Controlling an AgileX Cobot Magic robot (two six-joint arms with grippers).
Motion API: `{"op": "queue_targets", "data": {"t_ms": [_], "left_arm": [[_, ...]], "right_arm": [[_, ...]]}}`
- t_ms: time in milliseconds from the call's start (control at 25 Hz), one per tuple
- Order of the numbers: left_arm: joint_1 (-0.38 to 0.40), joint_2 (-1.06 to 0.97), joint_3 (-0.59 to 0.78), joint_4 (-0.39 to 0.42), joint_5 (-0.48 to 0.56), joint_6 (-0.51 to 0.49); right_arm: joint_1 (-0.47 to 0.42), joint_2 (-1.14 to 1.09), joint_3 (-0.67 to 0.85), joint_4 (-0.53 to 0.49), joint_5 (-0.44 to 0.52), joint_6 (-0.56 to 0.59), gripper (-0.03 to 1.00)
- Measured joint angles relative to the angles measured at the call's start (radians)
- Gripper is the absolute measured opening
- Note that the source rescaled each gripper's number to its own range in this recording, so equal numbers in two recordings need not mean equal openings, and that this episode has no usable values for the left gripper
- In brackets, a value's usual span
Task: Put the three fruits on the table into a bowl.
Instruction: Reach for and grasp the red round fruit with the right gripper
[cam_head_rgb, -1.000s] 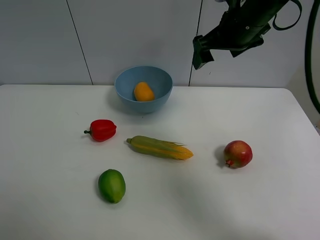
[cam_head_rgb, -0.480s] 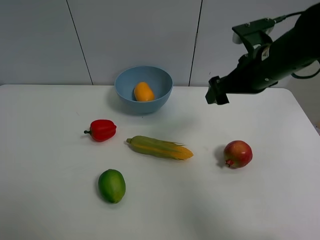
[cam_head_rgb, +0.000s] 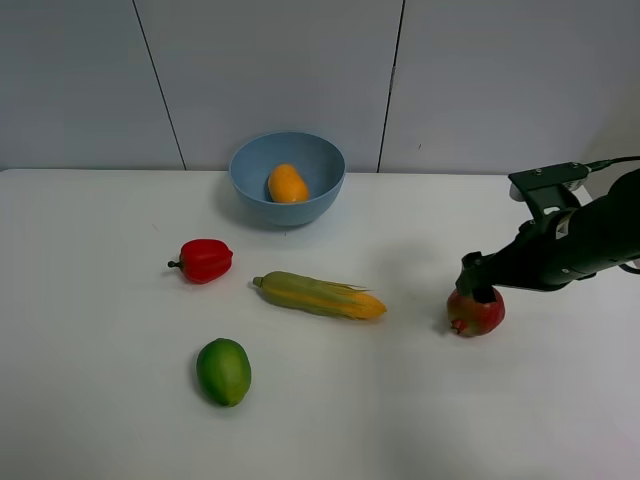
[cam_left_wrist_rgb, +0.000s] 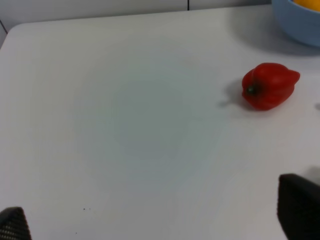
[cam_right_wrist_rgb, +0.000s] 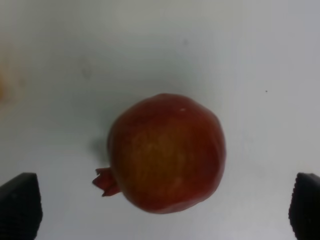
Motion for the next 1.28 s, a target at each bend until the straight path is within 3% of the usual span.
{"op": "queue_targets", "data": {"t_ms": [280, 480, 1160, 1240, 1280], "left_arm": [[0.0, 0.0, 0.0, 0.0, 0.0, 0.0], [0.0, 0.0, 0.0, 0.0, 0.0, 0.0], [0.0, 0.0, 0.0, 0.0, 0.0, 0.0], [0.0, 0.0, 0.0, 0.0, 0.0, 0.0], [0.0, 0.0, 0.0, 0.0, 0.0, 0.0]], "right_arm": [[-0.07, 0.03, 0.042, 0.008, -0.103, -0.012, 1.0], [-0.069, 0.11, 0.042, 0.049, -0.182, -0.013, 1.0], [-0.028, 0.327, 0.041, 0.111, -0.305, -0.007, 1.0], [-0.028, 0.345, 0.041, 0.112, -0.311, 0.007, 0.9], [-0.028, 0.351, 0.041, 0.112, -0.315, 0.018, 0.75]]}}
